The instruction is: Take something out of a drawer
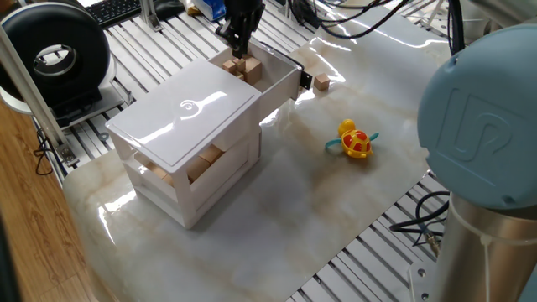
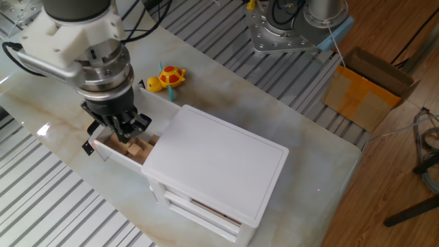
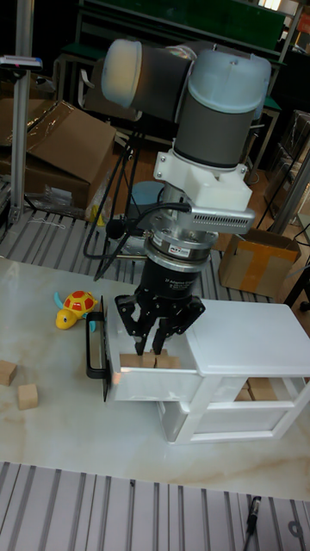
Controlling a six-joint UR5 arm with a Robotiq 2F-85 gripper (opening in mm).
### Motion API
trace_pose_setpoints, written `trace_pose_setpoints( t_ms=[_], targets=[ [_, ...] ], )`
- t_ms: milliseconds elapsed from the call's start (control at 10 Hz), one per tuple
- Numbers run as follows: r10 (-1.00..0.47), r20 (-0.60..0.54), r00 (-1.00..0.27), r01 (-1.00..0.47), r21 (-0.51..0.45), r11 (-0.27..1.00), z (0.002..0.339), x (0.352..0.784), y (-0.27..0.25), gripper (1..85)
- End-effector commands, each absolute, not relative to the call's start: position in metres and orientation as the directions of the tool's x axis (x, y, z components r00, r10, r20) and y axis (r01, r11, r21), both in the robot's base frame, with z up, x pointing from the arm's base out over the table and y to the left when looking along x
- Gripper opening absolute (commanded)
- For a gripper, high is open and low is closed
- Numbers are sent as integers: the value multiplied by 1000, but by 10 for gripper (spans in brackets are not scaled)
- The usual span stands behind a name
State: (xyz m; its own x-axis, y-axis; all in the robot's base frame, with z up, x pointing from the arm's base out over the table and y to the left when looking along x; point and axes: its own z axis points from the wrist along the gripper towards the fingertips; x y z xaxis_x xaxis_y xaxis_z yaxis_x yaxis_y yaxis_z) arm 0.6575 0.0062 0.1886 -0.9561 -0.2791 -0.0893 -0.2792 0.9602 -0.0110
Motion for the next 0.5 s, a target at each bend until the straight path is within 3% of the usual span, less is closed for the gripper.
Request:
trace_pose_setpoints(
  t_ms=[0,400],
  targets=[
    [-311,-92,-946,-311,-20,950,199,662,5,600],
    [-332,-111,-937,-332,-20,943,192,675,8,713]
  ],
)
